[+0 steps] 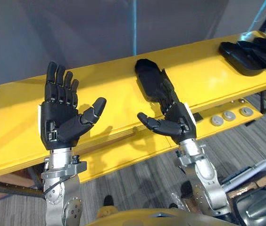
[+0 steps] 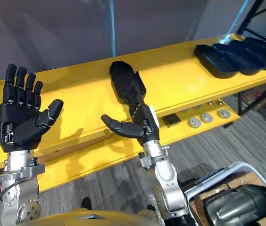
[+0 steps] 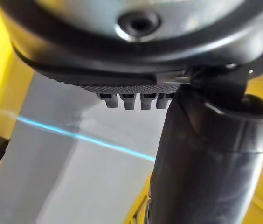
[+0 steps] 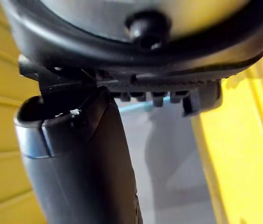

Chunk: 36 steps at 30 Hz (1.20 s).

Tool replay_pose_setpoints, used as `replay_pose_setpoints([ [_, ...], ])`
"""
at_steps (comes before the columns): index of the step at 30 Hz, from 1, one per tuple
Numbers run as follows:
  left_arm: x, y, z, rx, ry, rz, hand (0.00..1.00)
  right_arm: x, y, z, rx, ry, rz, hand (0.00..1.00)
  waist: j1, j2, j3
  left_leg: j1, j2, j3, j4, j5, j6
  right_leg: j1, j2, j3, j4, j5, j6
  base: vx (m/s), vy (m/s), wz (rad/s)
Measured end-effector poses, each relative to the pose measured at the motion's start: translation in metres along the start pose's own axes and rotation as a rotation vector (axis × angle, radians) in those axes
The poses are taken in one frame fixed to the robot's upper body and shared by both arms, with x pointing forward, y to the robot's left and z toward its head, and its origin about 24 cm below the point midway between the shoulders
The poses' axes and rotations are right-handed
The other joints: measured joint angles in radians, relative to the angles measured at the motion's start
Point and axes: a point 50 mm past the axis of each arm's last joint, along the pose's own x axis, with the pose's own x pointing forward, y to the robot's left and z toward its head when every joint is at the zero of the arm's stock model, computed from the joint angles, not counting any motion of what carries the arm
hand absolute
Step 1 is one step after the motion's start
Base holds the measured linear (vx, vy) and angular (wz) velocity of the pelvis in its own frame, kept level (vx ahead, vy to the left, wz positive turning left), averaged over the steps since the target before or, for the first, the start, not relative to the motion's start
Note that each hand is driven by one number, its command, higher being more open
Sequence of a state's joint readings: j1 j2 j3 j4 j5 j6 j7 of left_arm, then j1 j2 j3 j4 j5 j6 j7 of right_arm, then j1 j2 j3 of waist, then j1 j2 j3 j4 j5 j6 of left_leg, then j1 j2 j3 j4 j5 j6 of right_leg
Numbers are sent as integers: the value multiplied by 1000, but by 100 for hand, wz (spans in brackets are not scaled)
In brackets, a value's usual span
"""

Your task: Walk over and take three plastic housings, then place them on the shelf

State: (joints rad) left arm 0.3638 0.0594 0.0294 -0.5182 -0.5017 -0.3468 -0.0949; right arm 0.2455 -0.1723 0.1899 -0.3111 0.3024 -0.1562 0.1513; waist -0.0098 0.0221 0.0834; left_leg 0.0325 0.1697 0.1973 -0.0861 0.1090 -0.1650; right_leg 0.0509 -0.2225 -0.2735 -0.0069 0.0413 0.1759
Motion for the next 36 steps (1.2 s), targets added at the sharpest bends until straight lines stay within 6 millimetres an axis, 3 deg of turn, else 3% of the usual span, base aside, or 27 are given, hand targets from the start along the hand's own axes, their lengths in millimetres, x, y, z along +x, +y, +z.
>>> replay_pose_setpoints([
  [6, 0, -9, -4, -39, 14, -18, 100, -18, -2, 8, 2, 12, 30, 100, -30, 2, 1, 16, 1, 41, 0, -15, 0, -12, 1, 35, -2, 1, 2, 10, 4, -19],
  [12, 0, -11, -6, -43, 31, 0, 100, -19, -2, 7, 0, 16, 35, 100, -36, 6, 6, 13, 0, 40, 0, -18, 1, -14, 0, 33, -1, 1, 2, 2, 0, -1],
  [20, 9, -15, -6, -59, 4, -1, 100, 11, -14, 1, -48, 10, -2, 100, -25, 18, 53, -1, -1, 28, 0, -16, 3, -23, -1, 25, 6, 1, 2, -18, 3, 3],
  [28, 16, -19, -3, -28, -27, -25, 100, 23, -21, 2, -62, 12, -56, 100, -22, 16, 77, -23, -2, -2, 1, -7, 4, -28, -1, 5, 8, 1, 2, 10, -4, 9],
  [36, 16, -18, -4, -25, -23, -22, 100, 32, -34, -10, -55, 50, -152, 100, -20, 14, 95, -15, -2, -11, 0, -6, 5, -16, -1, -3, 13, -2, -2, -23, -1, 2],
])
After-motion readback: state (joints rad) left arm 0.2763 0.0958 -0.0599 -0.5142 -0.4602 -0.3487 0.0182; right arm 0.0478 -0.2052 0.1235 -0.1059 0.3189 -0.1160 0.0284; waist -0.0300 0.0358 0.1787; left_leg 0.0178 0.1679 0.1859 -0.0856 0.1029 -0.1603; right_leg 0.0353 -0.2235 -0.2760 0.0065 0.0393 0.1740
